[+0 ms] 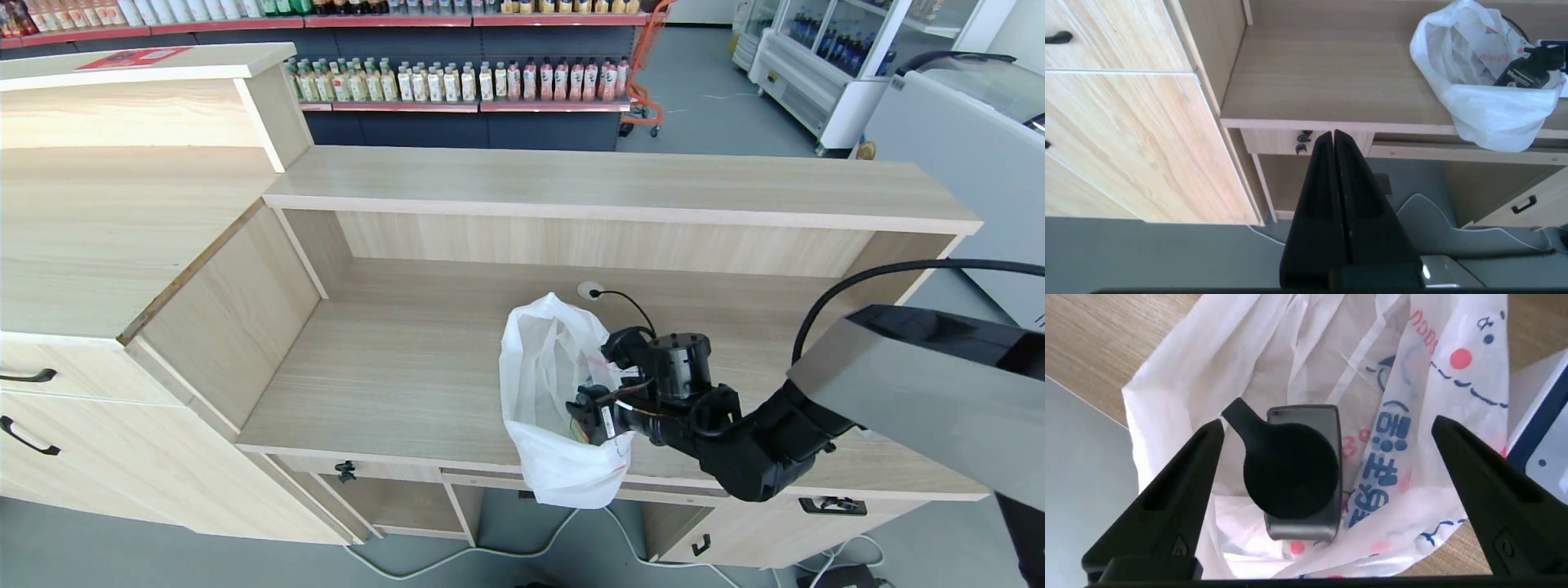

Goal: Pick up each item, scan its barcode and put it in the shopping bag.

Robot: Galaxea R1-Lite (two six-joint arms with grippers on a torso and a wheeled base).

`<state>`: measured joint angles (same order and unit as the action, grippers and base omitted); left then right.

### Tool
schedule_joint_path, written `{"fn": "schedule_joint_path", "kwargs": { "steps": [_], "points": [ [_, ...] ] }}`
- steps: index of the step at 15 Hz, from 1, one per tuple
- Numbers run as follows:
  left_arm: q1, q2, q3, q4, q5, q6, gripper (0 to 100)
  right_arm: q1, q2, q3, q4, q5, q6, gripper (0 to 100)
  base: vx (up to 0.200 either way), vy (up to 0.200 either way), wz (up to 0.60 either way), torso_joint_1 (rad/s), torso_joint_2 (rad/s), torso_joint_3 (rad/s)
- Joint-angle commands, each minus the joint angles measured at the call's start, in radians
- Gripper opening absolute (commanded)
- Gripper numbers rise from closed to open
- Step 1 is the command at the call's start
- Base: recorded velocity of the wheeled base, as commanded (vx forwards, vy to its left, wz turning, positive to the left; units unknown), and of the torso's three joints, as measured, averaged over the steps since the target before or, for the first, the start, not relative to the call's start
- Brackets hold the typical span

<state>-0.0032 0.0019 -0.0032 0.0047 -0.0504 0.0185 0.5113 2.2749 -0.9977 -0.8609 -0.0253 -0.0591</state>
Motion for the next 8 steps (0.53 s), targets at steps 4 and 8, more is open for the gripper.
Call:
{"fn": "schedule_joint_path", "kwargs": {
  "steps": [4,8],
  "points": [
    [0.0,0.0,0.0,0.0,0.0,0.0,0,-0.025,-0.33,0.097,0.085,-0.001,0.088,100,0.0,0.0,0.0,0.0,0.0,0.0],
    [0.0,0.0,0.0,0.0,0.0,0.0,0,-0.152,-0.703,0.254,0.189,-0.021,0.085,100,0.0,0.0,0.0,0.0,0.0,0.0]
  ]
}}
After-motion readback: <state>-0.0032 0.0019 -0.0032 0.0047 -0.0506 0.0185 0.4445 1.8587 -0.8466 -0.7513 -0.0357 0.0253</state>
